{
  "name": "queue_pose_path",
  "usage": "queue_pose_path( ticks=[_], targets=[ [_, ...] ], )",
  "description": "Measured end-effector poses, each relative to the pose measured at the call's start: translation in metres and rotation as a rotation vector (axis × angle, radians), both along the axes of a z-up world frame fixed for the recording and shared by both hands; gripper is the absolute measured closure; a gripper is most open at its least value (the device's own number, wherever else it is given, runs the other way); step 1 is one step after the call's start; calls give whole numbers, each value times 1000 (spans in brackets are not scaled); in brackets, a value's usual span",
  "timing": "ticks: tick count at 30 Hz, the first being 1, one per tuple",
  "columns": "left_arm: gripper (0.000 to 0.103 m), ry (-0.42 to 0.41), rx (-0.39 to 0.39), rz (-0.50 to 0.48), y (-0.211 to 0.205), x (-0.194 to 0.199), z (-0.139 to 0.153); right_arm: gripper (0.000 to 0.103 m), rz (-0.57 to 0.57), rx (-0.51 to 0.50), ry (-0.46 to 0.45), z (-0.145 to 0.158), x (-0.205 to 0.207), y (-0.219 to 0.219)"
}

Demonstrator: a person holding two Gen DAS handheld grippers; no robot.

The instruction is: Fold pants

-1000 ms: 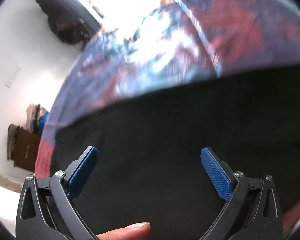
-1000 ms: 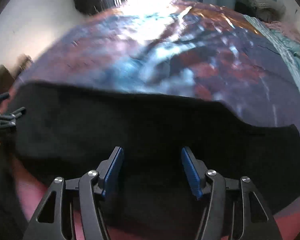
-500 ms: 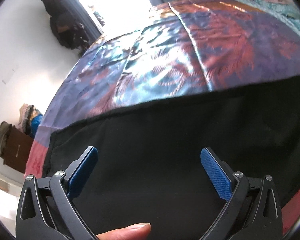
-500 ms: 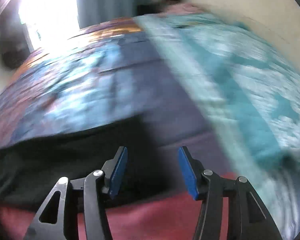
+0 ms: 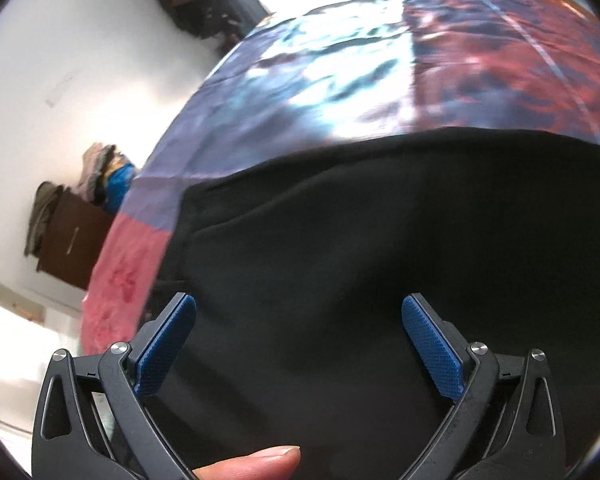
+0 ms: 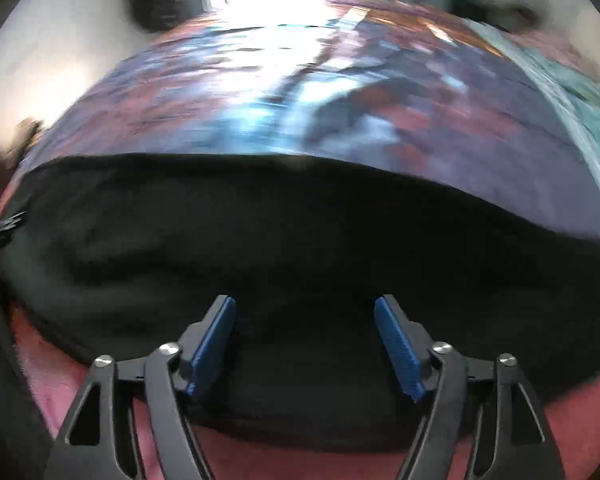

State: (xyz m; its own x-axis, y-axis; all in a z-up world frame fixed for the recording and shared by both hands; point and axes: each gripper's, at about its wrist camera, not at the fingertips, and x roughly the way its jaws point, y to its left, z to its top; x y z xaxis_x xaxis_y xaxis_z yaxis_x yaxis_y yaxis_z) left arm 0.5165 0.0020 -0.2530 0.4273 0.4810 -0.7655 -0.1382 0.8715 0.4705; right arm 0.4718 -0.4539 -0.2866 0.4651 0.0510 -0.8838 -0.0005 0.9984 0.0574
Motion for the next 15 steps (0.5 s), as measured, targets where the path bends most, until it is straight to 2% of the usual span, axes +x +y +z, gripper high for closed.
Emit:
queue_pose_path(
  ticks=[3, 5, 7, 9, 11, 15],
  targets=[
    [0, 9, 4, 75, 24, 5, 1, 25, -104, -35, 32, 1, -17, -44],
    [0, -2, -9, 115, 34, -1, 9, 25, -180, -86, 45, 11, -27, -64],
    [0, -22, -41, 94, 28, -13, 22, 25, -197, -95, 8, 30, -40, -68],
    [0, -53, -68, 14, 10, -39, 38, 25, -167, -93, -62, 59, -65, -52],
    [0, -60, -111, -83, -18, -73, 49, 24, -126, -42, -119, 83, -99, -22],
    [0, 4, -269, -309, -83, -154, 54, 18, -6, 105, -148, 91, -165, 57]
  ],
)
